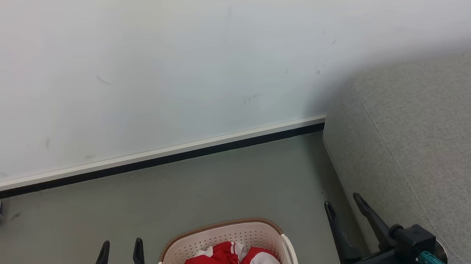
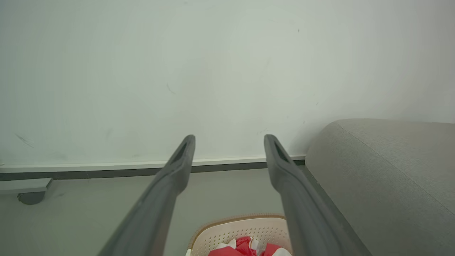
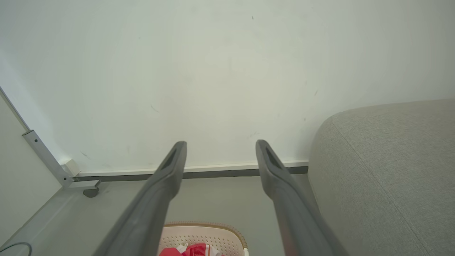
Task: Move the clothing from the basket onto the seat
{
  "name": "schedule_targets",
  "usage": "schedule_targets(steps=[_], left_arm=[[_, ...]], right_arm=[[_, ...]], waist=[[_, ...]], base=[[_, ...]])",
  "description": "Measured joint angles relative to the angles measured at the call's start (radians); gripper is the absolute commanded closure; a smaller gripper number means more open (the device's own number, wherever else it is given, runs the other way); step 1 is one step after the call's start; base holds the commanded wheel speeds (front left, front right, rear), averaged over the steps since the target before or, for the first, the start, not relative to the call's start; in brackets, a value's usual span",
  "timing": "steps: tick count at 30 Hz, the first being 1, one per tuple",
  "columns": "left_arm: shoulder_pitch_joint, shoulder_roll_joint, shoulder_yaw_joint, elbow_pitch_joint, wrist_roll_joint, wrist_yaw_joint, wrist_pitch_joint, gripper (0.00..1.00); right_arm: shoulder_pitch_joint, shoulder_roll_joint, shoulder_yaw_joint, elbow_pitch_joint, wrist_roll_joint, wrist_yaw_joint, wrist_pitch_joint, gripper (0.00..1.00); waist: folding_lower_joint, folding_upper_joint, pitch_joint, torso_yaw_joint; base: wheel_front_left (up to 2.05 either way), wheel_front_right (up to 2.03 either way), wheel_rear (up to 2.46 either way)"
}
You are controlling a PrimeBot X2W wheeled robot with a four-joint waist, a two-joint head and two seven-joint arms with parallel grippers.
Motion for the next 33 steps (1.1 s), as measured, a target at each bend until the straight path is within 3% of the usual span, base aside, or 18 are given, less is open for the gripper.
schedule_targets(steps=[18, 33], left_arm=[[-0.005, 0.000, -0.008, 0.012, 0.138, 0.002, -0.038, 0.00], [-0.007, -0.001, -0.013, 0.029, 0.142, -0.005, -0.038, 0.00]], right_arm=[[0.011, -0.002, 0.013, -0.012, -0.125, 0.000, -0.025, 0.00], [0.016, -0.005, 0.013, -0.014, -0.124, 0.000, -0.025, 0.00]], waist=[[0.0000, 0.0000, 0.004, -0.004], [0.0000, 0.0000, 0.006, -0.002]], base=[[0.00, 0.00, 0.00], [0.00, 0.00, 0.00]])
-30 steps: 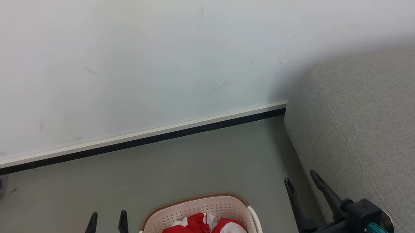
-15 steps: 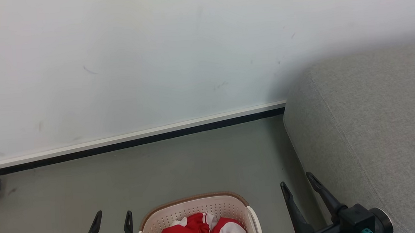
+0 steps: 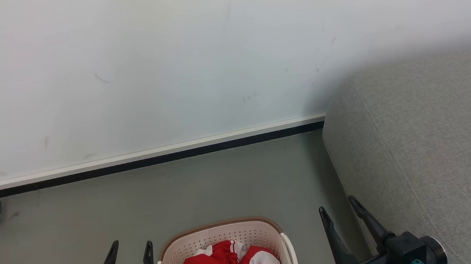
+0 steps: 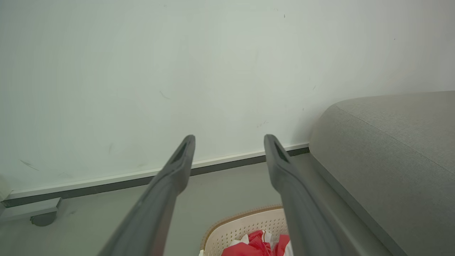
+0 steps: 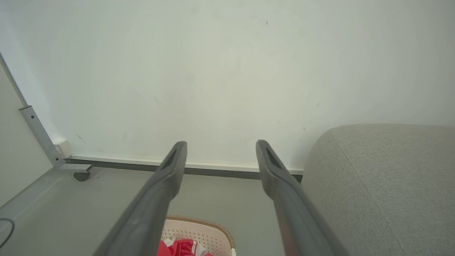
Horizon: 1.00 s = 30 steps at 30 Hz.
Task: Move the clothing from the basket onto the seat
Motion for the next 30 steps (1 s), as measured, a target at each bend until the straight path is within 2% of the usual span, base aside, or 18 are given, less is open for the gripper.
schedule_targets(steps=[6, 20, 30], left_arm=[[0.000, 0.000, -0.002, 0.004, 0.001, -0.002, 0.000, 0.00], [-0.045, 0.000, -0.065, 0.129, 0.007, -0.054, 0.000, 0.00], [-0.184, 0.014, -0.136, 0.235, 0.012, -0.081, -0.001, 0.00]], right_arm=[[0.000, 0.000, -0.002, -0.002, 0.002, 0.000, 0.000, 0.00], [-0.029, -0.003, -0.030, -0.042, 0.004, 0.000, 0.000, 0.00], [-0.145, -0.009, -0.053, -0.107, -0.001, 0.000, -0.002, 0.00]], waist=[[0.0000, 0.0000, 0.004, 0.000], [0.0000, -0.0001, 0.063, -0.018], [0.0002, 0.0001, 0.200, -0.043]], base=[[0.00, 0.00, 0.00], [0.00, 0.00, 0.00], [0.00, 0.00, 0.00]])
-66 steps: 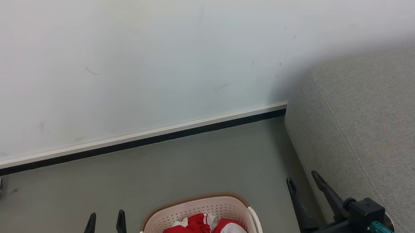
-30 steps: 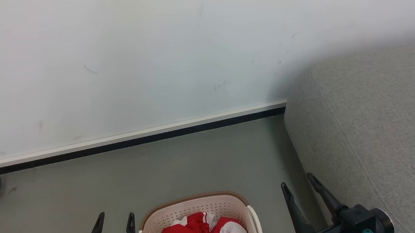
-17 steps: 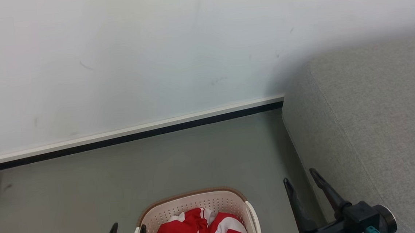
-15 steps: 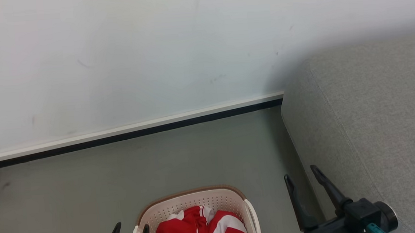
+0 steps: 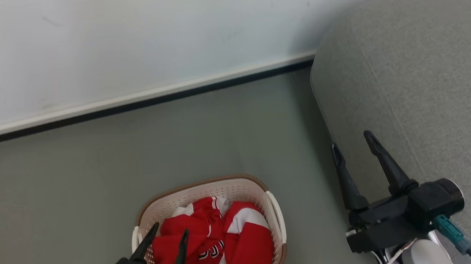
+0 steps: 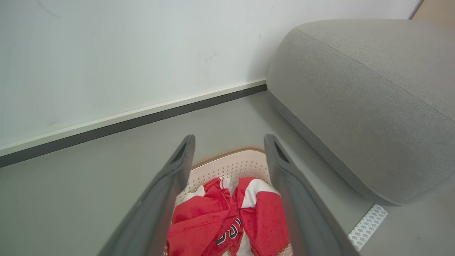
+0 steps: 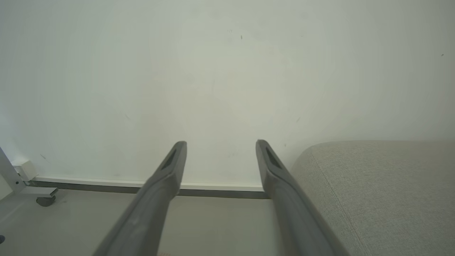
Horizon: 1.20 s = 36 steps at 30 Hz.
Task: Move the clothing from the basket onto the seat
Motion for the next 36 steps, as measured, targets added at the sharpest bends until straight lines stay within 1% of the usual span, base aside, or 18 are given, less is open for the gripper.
schedule_targets(steps=[5, 10, 12, 19, 26, 27, 33, 36], left_arm=[[-0.071, 0.026, -0.041, 0.072, -0.008, -0.009, 0.000, 0.00], [-0.149, 0.053, -0.077, 0.134, -0.022, -0.015, 0.000, 0.00], [-0.190, 0.065, -0.106, 0.155, -0.028, -0.015, 0.000, 0.00], [-0.333, 0.117, -0.277, 0.247, -0.080, -0.016, 0.000, 0.00], [-0.480, 0.152, -0.455, 0.351, -0.133, -0.016, 0.000, 0.00], [-0.523, 0.157, -0.492, 0.392, -0.148, -0.016, 0.000, 0.00], [-0.624, 0.159, -0.621, 0.510, -0.198, -0.016, 0.000, 0.00], [-0.672, 0.158, -0.677, 0.522, -0.217, -0.016, 0.000, 0.00]], right_arm=[[-0.051, 0.005, 0.001, -0.021, -0.010, 0.000, 0.000, 0.00], [-0.110, 0.024, -0.003, -0.045, -0.014, 0.000, 0.000, 0.00], [-0.136, 0.032, -0.006, -0.056, -0.014, 0.000, 0.000, 0.00], [-0.204, 0.053, -0.030, -0.101, -0.026, 0.000, 0.000, 0.00], [-0.261, 0.062, -0.016, -0.150, -0.042, 0.000, 0.000, 0.00], [-0.276, 0.063, -0.014, -0.165, -0.039, 0.000, 0.000, 0.00], [-0.334, 0.070, -0.015, -0.192, -0.041, 0.000, 0.000, 0.00], [-0.361, 0.075, -0.011, -0.205, -0.040, 0.000, 0.000, 0.00]], waist=[[0.0000, 0.0000, 0.073, -0.020], [0.0000, 0.0000, 0.152, -0.045], [0.0001, 0.0000, 0.186, -0.055], [0.0002, 0.0001, 0.308, -0.083], [0.0001, 0.0001, 0.432, -0.097], [0.0001, 0.0001, 0.467, -0.099], [0.0001, 0.0001, 0.564, -0.106], [0.0000, 0.0001, 0.609, -0.109]], base=[[0.00, 0.00, 0.00], [0.00, 0.00, 0.00], [0.00, 0.00, 0.00], [0.00, 0.00, 0.00], [0.00, 0.00, 0.00], [0.00, 0.00, 0.00], [0.00, 0.00, 0.00], [0.00, 0.00, 0.00]])
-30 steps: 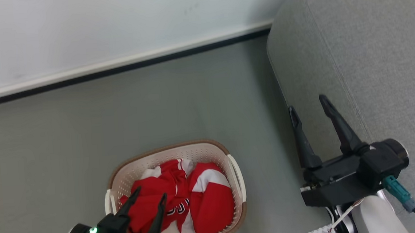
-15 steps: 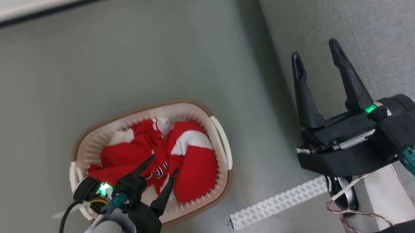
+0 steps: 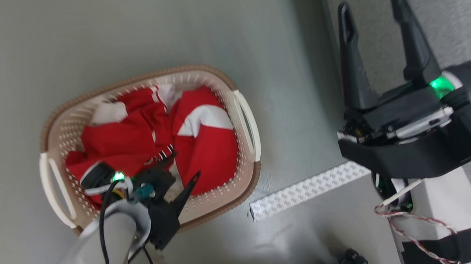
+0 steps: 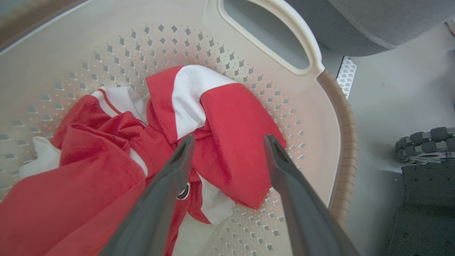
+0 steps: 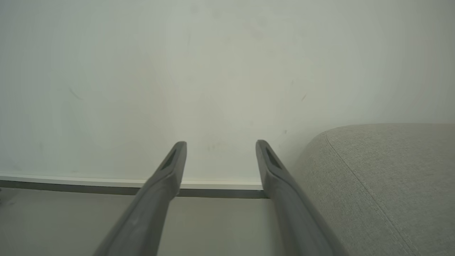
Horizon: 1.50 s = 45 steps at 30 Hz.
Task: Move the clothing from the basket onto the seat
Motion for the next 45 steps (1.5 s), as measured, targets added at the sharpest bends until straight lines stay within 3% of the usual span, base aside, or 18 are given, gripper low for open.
schedule_targets(steps=[14, 29, 30, 31, 45], left_arm=[[-0.164, 0.009, -0.136, 0.097, -0.061, 0.000, 0.000, 0.00], [-0.249, -0.015, -0.252, 0.216, -0.136, 0.000, 0.000, 0.00], [-0.251, -0.015, -0.254, 0.212, -0.146, 0.000, 0.000, 0.73], [-0.250, -0.014, -0.258, 0.209, -0.158, 0.000, 0.000, 1.00], [-0.200, 0.008, -0.201, 0.093, -0.246, 0.000, 0.000, 1.00]], right_arm=[[-0.026, 0.009, 0.005, -0.048, 0.016, 0.000, 0.000, 0.00], [-0.027, 0.010, -0.001, -0.067, 0.066, 0.000, 0.000, 0.00], [-0.027, 0.010, -0.001, -0.066, 0.067, 0.000, 0.000, 0.00], [-0.027, 0.010, -0.003, -0.066, 0.068, 0.000, 0.000, 0.00], [-0.017, 0.011, -0.034, -0.033, 0.073, 0.000, 0.000, 0.00]], waist=[[-0.0001, -0.0001, 0.165, -0.029], [-0.0002, -0.0002, 0.217, -0.085], [-0.0001, -0.0001, 0.217, -0.086], [-0.0001, -0.0002, 0.215, -0.086], [-0.0003, -0.0002, 0.149, -0.060]], base=[[0.00, 0.00, 0.00], [0.00, 0.00, 0.00], [0.00, 0.00, 0.00], [0.00, 0.00, 0.00], [0.00, 0.00, 0.00]])
